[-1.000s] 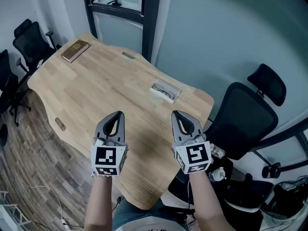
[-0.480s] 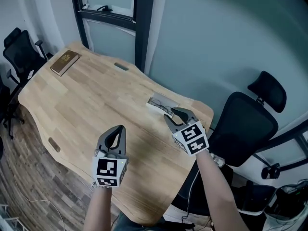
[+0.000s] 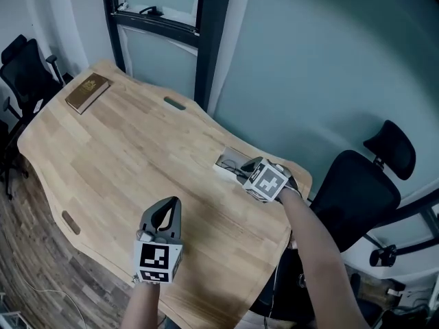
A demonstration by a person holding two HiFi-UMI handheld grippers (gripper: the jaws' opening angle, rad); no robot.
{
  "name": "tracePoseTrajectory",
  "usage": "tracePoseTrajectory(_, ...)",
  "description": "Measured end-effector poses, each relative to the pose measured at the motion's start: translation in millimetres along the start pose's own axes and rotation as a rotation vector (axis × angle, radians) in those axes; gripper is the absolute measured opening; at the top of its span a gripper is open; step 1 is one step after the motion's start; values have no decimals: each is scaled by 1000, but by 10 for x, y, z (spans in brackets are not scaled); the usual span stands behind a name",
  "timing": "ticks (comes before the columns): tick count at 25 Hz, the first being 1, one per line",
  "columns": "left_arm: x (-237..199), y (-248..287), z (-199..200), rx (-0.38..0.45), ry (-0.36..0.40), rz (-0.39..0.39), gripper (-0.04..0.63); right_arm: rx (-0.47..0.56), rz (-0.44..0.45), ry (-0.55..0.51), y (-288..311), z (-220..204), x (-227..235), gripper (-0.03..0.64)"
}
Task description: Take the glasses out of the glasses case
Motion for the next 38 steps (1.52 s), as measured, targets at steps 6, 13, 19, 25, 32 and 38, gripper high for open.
tracePoseTrajectory(6,-57,-18,-268,-46,-13,-5,15,-137,9,-20,413,-117,309,94)
tracePoseTrajectory(13,-199,-59,-527,-98,-40,26,15,-208,86,-1,712,-189,424,92)
tracePoseTrajectory(19,-320,-136,-660,-126,-60,60,15,-245,187,54,782,-191,422,40)
tracePoseTrajectory(25,-392,-182,-626,-119,-71,82,15,-204,132,47,691,-136,419,20)
tracePoseTrajectory(32,-271,-230,-414,-78,-70,67,16,-103,-56,-28,345,56,447,15)
tracePoseTrajectory(38,-148,-335,-218,-39,-50,47,16,15,-179,40,-63,154,342,17)
Point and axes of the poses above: the fingertips, and each gripper's own axes: y forward along the fingers, x to its right, z out of its top, the point moved 4 cm from there along -y, backward along the fingers, and after that the axes turned 7 degrees about z, right-handed, at the moved point
